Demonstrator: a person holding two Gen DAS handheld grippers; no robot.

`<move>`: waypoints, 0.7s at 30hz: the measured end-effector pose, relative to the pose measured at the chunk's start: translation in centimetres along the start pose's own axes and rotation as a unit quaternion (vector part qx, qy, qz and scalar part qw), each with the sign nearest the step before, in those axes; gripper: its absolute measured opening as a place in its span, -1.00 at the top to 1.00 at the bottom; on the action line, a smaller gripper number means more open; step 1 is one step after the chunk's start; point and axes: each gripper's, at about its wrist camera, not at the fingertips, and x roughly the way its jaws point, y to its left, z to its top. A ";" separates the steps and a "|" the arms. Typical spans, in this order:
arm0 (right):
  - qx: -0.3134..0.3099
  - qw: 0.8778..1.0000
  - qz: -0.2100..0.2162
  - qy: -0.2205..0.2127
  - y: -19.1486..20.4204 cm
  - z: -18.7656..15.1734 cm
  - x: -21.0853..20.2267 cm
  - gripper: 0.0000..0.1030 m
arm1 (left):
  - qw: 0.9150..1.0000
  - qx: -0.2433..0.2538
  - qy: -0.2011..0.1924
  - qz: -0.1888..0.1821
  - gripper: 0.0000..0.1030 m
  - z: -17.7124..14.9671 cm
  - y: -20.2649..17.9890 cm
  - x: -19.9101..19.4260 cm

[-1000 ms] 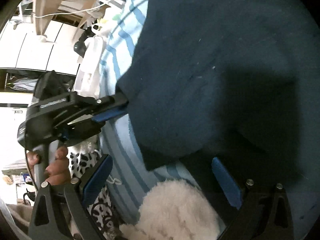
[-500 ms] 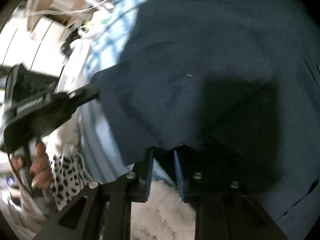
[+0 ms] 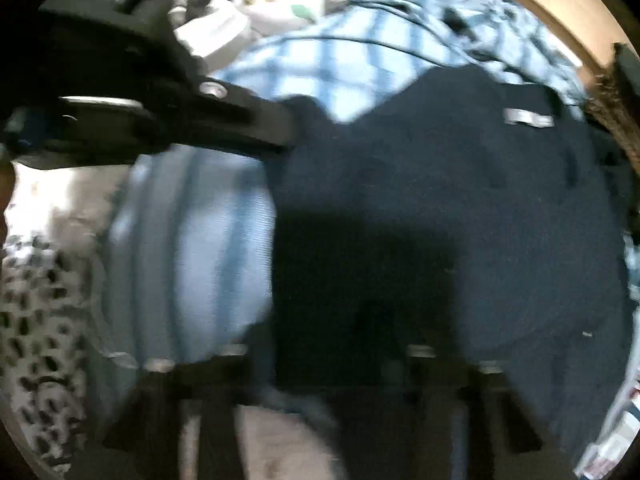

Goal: Fold clothes

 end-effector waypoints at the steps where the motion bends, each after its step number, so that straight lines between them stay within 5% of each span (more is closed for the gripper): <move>1: 0.027 1.000 0.012 -0.007 -1.0 0.0 -0.4 0.57 | 1.000 -0.007 0.002 -0.002 0.91 0.0 0.1 0.0; 3: 0.092 0.994 0.051 -0.022 -3.6 -0.2 -1.4 0.61 | 0.999 -0.037 0.014 -0.026 0.69 0.0 0.7 0.3; 5: 0.136 0.987 0.083 -0.031 -5.7 -0.6 -2.0 0.61 | 0.996 -0.069 0.020 -0.053 0.11 0.0 1.2 0.4; 7: 0.157 0.982 0.101 -0.038 -6.8 -1.0 -2.6 0.61 | 0.995 -0.080 0.008 -0.067 -0.17 -0.2 1.4 -0.4; 15: 0.181 0.972 0.137 -0.053 -7.4 -1.2 -3.3 0.61 | 0.986 -0.074 0.038 -0.142 -0.17 -0.5 -0.1 -1.3; 21: 0.155 0.976 0.143 -0.049 -6.4 -1.0 -3.0 0.61 | 0.986 -0.074 0.069 -0.131 -0.17 -0.7 -1.5 0.7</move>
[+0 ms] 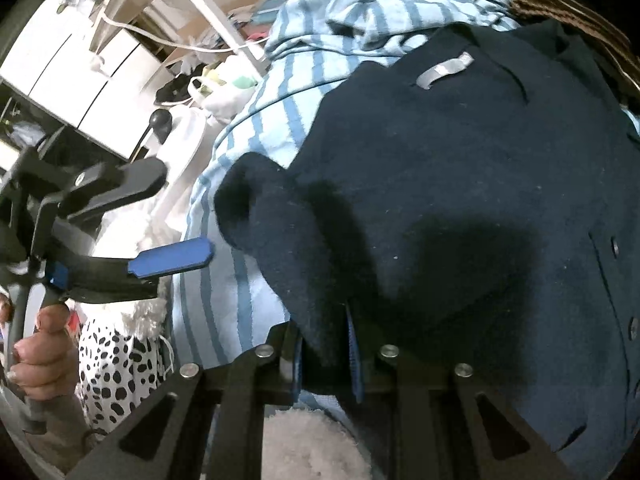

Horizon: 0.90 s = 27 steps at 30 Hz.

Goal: Fold clothes

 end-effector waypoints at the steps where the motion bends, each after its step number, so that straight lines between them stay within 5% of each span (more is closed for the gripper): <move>1: -0.008 1.000 0.001 0.002 0.2 -0.1 0.0 0.61 | 1.000 -0.005 0.001 0.007 -0.17 0.2 0.2 0.4; 10: -0.082 0.995 0.002 0.054 2.5 -1.2 1.6 0.60 | 0.997 0.013 -0.027 0.066 -0.07 1.5 0.3 0.7; 15: -0.115 0.990 0.040 0.076 4.2 -1.9 1.7 0.58 | 0.995 0.009 -0.030 0.093 -0.07 1.7 1.6 0.4; 21: -0.111 0.991 0.001 0.074 4.0 -1.7 1.8 0.54 | 0.994 0.006 -0.024 0.103 -0.07 1.1 2.1 -0.2; 25: -0.061 0.994 -0.077 0.054 2.2 -0.6 1.5 0.51 | 0.997 -0.004 -0.033 0.075 -0.07 0.8 2.0 -1.2; 27: -0.058 0.995 -0.067 0.036 2.2 -0.7 0.6 0.25 | 0.998 -0.002 -0.038 0.059 -0.07 0.8 1.6 -1.3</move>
